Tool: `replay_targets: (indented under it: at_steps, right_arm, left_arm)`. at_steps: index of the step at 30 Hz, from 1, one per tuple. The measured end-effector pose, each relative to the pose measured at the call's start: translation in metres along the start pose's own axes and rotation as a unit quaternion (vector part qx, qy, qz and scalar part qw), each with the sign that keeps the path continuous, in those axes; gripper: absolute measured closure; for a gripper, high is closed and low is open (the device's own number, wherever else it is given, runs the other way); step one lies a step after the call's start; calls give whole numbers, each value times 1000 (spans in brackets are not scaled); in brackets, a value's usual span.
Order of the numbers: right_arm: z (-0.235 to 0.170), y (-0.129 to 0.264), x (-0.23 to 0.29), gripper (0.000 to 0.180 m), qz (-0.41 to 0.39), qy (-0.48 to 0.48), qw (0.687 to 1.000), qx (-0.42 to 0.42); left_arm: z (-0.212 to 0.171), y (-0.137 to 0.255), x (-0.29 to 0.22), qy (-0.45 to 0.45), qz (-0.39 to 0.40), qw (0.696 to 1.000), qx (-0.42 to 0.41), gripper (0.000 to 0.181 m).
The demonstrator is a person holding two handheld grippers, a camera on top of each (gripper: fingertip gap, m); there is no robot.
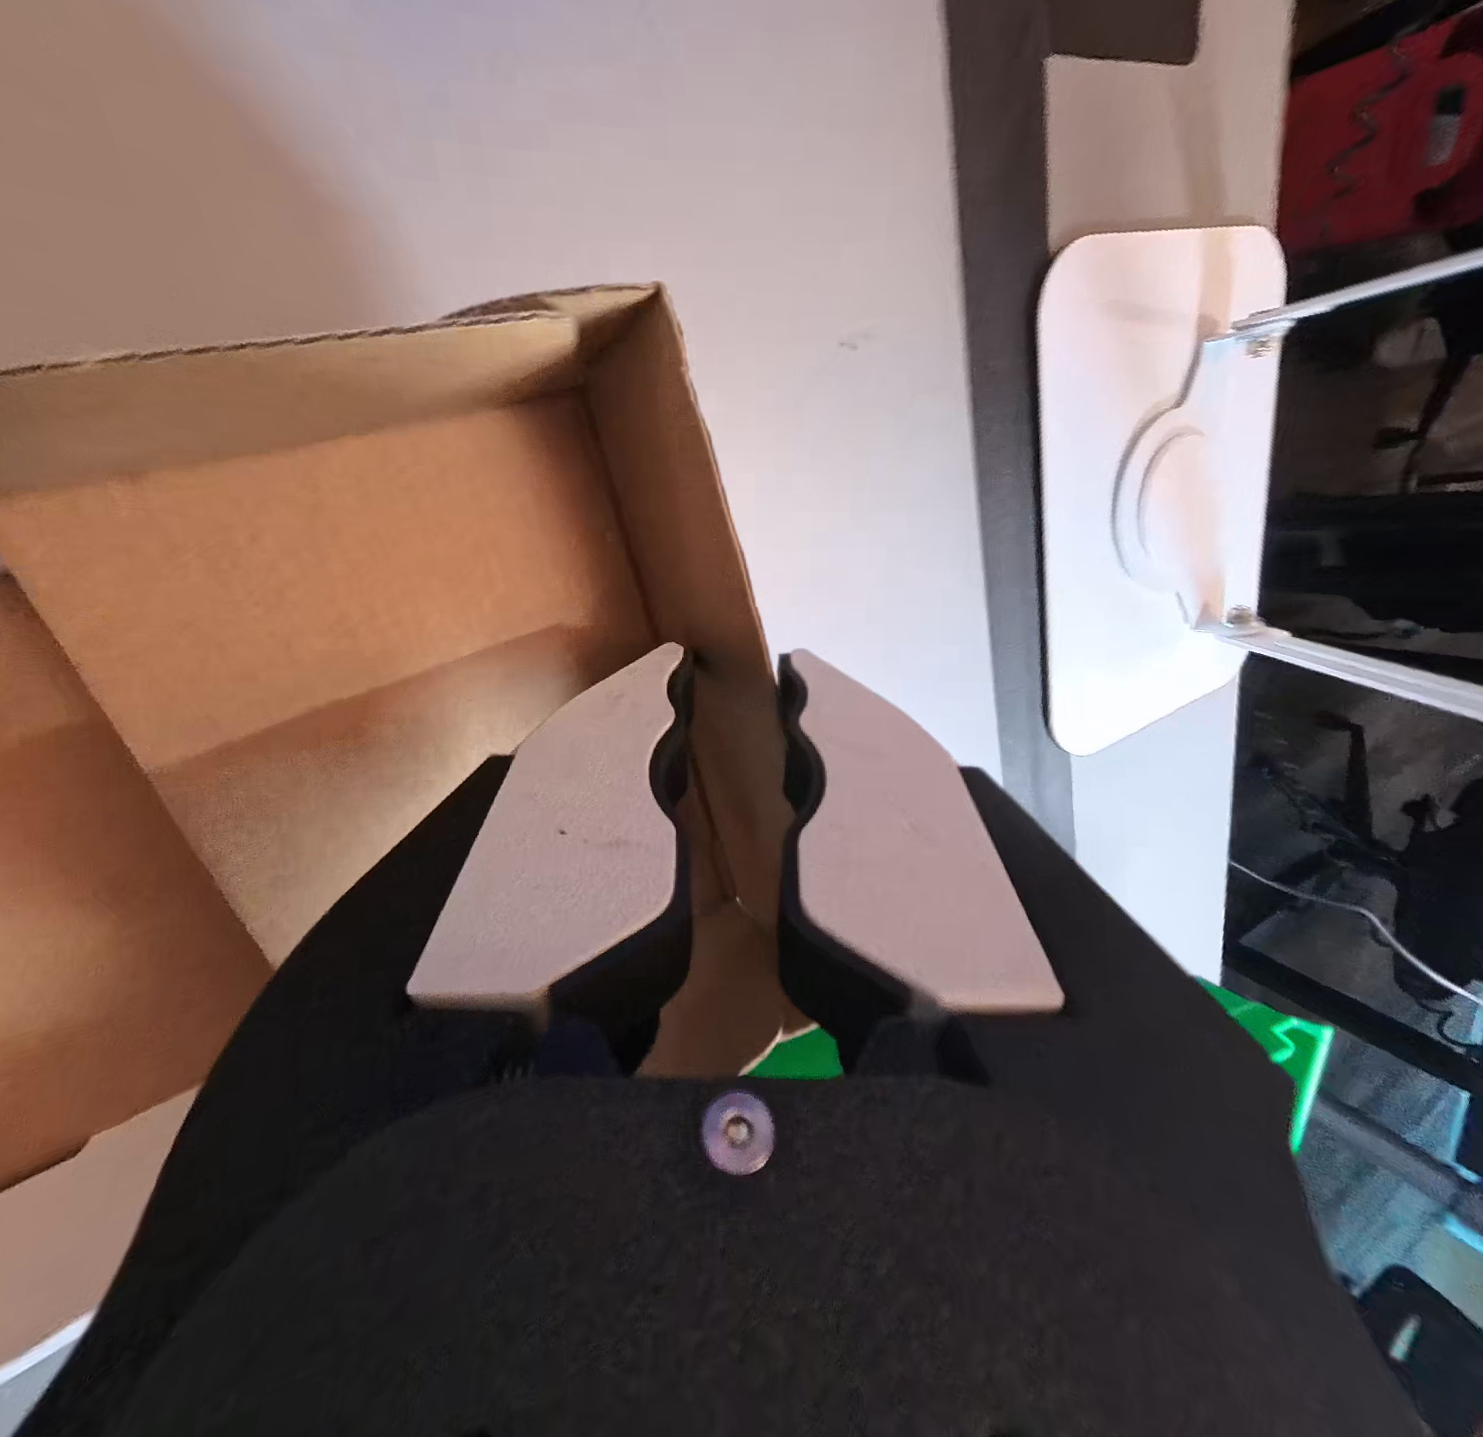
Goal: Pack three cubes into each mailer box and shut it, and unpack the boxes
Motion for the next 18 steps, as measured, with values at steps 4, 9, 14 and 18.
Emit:
replay_targets:
  at_steps: [4,9,14,18]
  right_arm:
    - [2,27,-17,152,-20,-57,997,-48]
    - [2,71,-27,146,-22,-127,981,-143]
    - [-3,123,-22,143,-50,-170,946,-271]
    - [-23,156,14,142,-60,-179,909,-371]
  left_arm:
    - [1,-2,0,8,2,1000,-3,174]
    - [2,-4,1,23,-3,1000,-8,175]
    - [4,0,3,26,-1,999,-21,173]
    - [9,21,17,73,-17,994,-76,160]
Point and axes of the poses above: each gripper's, where its closed fingertips meet, y back along the fingers, z out of its top, x = y × z across the jaws, the point moved 7 cm from there along y, back along the fingers, and after that the axes turned 3 degrees about y, right-handed, at the moved point
